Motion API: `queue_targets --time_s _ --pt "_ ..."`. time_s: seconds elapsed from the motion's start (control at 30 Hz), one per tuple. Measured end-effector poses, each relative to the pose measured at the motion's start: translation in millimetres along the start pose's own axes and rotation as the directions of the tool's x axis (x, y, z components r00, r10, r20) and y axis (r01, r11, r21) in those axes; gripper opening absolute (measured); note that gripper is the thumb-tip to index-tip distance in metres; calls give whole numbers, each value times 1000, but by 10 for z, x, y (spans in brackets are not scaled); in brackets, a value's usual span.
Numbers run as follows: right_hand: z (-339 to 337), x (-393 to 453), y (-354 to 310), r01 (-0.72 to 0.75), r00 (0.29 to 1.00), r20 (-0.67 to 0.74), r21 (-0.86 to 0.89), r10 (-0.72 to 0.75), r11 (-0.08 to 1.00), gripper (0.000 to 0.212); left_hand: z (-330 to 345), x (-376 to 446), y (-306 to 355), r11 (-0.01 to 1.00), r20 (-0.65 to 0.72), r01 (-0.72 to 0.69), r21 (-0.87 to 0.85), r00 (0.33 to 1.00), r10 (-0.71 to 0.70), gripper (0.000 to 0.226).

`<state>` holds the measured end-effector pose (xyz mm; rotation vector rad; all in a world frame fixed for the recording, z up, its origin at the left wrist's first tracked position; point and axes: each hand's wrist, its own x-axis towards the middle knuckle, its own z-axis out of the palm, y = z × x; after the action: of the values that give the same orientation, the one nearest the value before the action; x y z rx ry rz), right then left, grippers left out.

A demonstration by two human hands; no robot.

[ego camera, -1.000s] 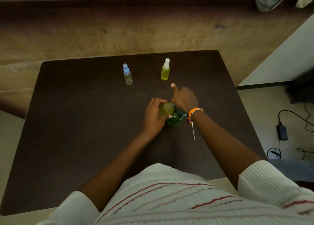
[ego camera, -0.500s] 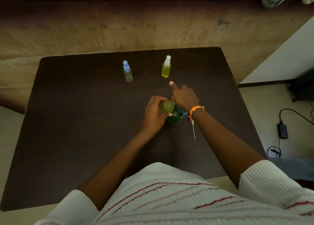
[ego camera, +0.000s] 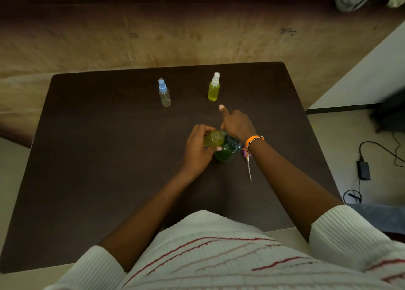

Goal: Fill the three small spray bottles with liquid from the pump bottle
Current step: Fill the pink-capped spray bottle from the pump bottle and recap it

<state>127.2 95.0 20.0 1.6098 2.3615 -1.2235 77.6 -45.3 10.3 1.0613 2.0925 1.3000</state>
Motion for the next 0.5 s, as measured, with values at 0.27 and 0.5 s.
queue_targets --time_s 0.27,0.5 --pt "57 -34 12 48 986 -155 -83 -60 995 62 14 4 -41 1000 10 11 -4 1000 -11 41" --pt "-88 -64 -43 -50 998 48 232 40 971 74 24 14 -52 998 5 36 -52 999 -36 42"
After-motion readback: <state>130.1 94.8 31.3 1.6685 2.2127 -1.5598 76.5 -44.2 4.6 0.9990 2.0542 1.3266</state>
